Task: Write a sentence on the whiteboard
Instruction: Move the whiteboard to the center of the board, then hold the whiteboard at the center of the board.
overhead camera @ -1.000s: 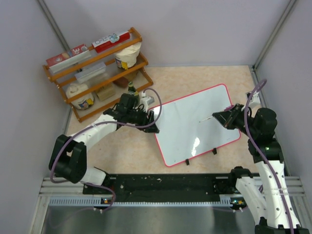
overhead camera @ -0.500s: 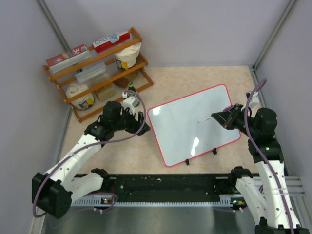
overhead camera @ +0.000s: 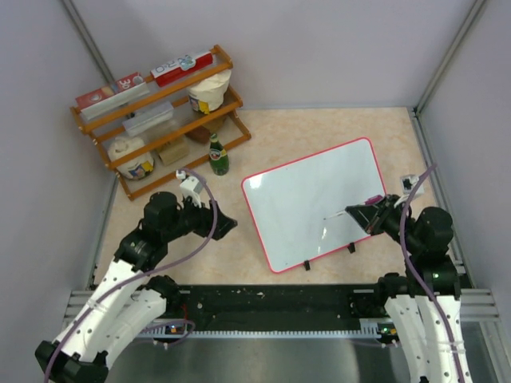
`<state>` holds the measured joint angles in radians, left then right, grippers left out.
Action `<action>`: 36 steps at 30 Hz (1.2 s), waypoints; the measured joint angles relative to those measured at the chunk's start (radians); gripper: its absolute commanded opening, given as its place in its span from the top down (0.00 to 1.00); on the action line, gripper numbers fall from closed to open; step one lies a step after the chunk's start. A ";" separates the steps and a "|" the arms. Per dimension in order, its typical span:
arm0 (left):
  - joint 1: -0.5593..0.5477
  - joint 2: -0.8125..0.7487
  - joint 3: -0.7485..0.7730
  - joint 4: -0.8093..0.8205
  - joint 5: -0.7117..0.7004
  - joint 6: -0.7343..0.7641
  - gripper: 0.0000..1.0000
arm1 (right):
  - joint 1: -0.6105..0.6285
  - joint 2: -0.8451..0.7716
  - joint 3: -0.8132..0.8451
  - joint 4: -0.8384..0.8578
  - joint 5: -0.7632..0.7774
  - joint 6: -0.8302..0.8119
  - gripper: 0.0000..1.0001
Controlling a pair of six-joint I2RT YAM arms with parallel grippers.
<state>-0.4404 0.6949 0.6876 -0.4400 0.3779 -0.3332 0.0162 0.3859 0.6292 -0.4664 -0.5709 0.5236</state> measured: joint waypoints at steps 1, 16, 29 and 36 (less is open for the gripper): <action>0.000 -0.035 -0.029 0.000 0.000 -0.012 0.19 | 0.000 -0.026 -0.015 -0.006 -0.001 0.000 1.00; 0.000 -0.039 -0.141 0.024 0.021 -0.125 0.18 | 0.000 0.052 0.008 -0.065 -0.104 -0.066 1.00; 0.000 0.082 -0.061 0.060 0.019 -0.132 0.17 | 0.000 0.203 0.050 -0.075 -0.068 -0.100 1.00; 0.003 0.135 -0.061 0.103 0.003 -0.166 0.17 | 0.000 0.260 0.062 -0.065 -0.056 -0.117 1.00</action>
<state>-0.4377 0.8303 0.6270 -0.3374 0.3805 -0.4992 0.0162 0.6456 0.6910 -0.5316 -0.6266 0.4068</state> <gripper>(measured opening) 0.832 0.071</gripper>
